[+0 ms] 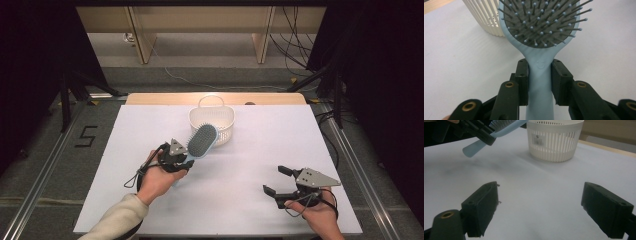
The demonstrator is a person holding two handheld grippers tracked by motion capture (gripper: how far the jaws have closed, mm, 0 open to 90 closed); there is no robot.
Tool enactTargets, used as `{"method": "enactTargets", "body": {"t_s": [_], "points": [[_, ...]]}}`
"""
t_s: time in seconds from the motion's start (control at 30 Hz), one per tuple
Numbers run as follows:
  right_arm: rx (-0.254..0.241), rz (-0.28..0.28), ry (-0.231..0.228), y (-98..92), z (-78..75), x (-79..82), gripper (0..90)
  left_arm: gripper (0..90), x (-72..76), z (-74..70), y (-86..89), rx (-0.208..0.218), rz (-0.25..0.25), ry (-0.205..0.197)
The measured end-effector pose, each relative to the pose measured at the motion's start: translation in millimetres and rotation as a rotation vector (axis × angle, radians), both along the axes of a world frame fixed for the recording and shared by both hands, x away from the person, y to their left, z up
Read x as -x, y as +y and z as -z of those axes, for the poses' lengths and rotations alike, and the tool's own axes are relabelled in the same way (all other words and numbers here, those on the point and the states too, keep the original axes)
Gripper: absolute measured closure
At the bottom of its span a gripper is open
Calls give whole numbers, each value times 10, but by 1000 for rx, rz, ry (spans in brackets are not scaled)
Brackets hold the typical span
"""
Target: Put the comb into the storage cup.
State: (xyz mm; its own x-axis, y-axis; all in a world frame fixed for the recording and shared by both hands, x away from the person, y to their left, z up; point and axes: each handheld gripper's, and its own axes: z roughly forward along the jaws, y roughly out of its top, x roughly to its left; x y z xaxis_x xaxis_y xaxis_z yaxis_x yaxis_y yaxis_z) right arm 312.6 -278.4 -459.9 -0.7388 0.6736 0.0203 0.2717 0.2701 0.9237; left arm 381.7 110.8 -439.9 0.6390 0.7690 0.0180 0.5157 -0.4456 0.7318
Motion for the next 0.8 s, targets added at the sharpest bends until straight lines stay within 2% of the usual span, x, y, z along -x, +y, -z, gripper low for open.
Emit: {"method": "enactTargets", "body": {"t_s": [0.47,0.8], "points": [[-1,1,1,0,1,-1,152,695,4,-7,-4,11,-4,-16],[-2,1,3,0,0,0,152,695,3,-19,-4,36,-11,-44]]}}
